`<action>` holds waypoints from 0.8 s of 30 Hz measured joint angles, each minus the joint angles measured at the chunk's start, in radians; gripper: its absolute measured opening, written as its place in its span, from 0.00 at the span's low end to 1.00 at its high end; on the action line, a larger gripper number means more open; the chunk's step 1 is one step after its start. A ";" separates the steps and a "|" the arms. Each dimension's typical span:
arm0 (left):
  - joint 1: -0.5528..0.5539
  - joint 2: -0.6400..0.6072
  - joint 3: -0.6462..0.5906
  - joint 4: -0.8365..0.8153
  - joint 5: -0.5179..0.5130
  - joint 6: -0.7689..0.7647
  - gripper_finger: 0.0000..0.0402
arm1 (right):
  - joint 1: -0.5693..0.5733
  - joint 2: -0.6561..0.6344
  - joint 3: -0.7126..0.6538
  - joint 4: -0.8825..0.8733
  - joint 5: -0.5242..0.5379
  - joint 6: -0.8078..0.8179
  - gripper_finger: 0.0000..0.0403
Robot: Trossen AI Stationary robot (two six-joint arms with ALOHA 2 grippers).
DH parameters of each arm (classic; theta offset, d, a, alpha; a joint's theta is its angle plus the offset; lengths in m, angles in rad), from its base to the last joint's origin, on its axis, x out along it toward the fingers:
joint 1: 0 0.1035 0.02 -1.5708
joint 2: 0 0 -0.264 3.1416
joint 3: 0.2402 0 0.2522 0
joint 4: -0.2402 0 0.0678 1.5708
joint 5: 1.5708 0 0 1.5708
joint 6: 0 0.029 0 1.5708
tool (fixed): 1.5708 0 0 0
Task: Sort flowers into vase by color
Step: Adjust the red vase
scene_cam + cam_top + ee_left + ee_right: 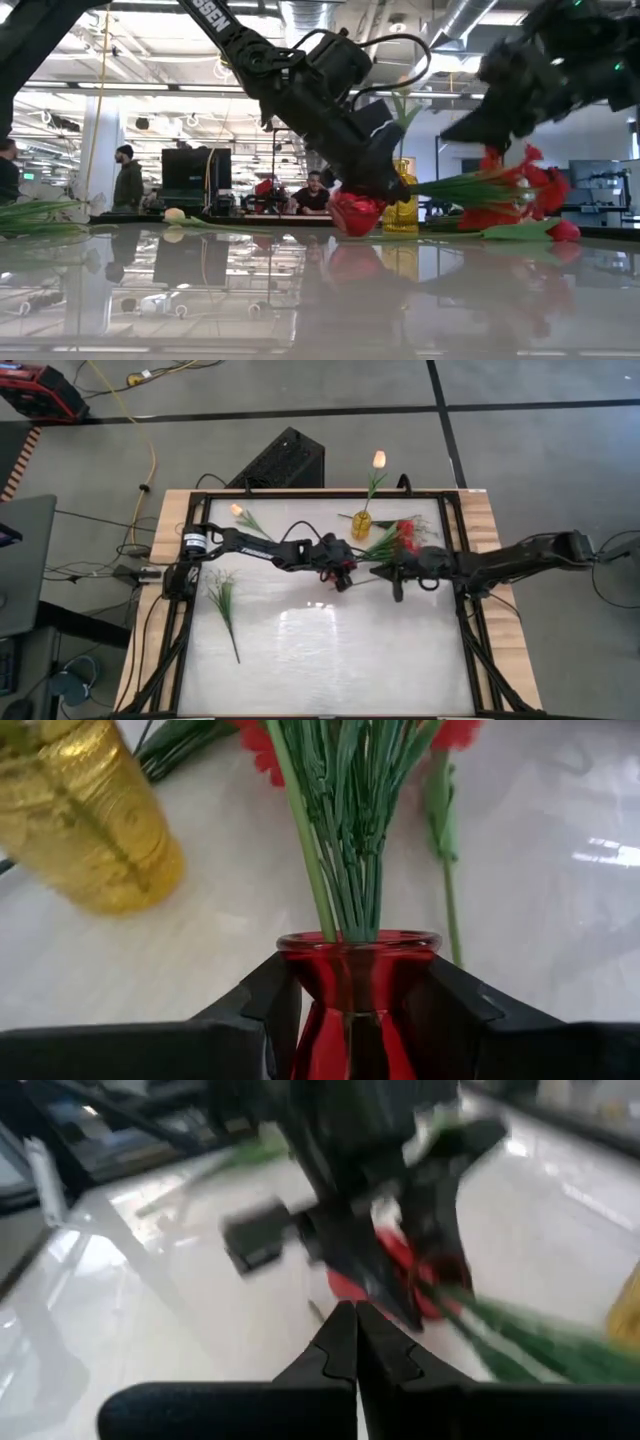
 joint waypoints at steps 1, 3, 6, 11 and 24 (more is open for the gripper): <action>-0.001 0.001 0.000 0.016 0.001 0.003 0.33 | 0.001 -0.042 0.000 -0.010 -0.004 -0.017 0.06; -0.002 0.002 -0.001 0.038 0.001 0.006 0.33 | 0.002 -0.122 0.000 -0.030 -0.024 -0.045 0.06; -0.002 0.003 -0.001 0.072 -0.001 0.005 0.33 | 0.001 -0.244 0.000 -0.046 -0.048 -0.079 0.06; 0.004 -0.016 -0.058 0.182 -0.025 0.004 0.33 | 0.001 -0.442 0.022 -0.164 -0.049 -0.098 0.06; 0.064 -0.212 -0.564 0.882 -0.086 -0.134 0.33 | 0.049 -0.499 0.047 -0.257 -0.020 -0.069 0.06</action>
